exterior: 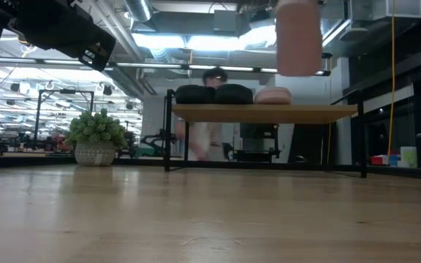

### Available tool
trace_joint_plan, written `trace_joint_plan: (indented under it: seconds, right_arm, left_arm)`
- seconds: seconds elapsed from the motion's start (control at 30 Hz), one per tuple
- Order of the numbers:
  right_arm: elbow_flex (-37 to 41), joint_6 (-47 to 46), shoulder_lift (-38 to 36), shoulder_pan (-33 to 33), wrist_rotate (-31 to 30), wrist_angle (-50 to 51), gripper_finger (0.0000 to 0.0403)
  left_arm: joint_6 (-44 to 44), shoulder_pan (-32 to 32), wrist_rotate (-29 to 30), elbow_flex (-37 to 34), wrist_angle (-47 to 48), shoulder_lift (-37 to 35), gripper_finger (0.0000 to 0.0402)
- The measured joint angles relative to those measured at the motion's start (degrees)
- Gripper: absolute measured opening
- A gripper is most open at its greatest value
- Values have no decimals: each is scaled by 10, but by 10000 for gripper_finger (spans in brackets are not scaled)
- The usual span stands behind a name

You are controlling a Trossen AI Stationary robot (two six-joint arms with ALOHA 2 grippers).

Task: Pick and place slides into the shelf
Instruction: Put the pink slide on the shelf

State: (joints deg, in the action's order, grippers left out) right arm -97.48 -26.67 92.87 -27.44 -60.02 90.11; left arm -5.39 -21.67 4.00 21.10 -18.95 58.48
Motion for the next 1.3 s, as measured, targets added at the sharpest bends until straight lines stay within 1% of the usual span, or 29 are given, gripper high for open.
trace_joint_plan:
  seconds: [0.17,0.33,0.47,0.63,1.03,1.23,1.3]
  right_arm:
    - [62,19,-41,2,1,-1,0]
    - [91,41,-65,2,1,-1,0]
    - [99,61,-72,2,10,0,0]
    - [109,64,-77,11,37,-1,0]
    - [109,125,-77,72,62,-1,0]
    - [109,151,-77,108,107,-1,0]
    - [109,153,-77,115,108,-1,0]
  left_arm:
    - [0,0,0,0,0,0,4]
    - [0,0,14,0,-1,0,4]
    - [-3,0,33,0,-1,0,4]
    - [-4,0,34,0,-2,0,4]
    - [-5,0,34,0,-5,0,4]
    - [-5,0,34,0,-5,0,4]
    - [-5,0,34,0,-5,0,4]
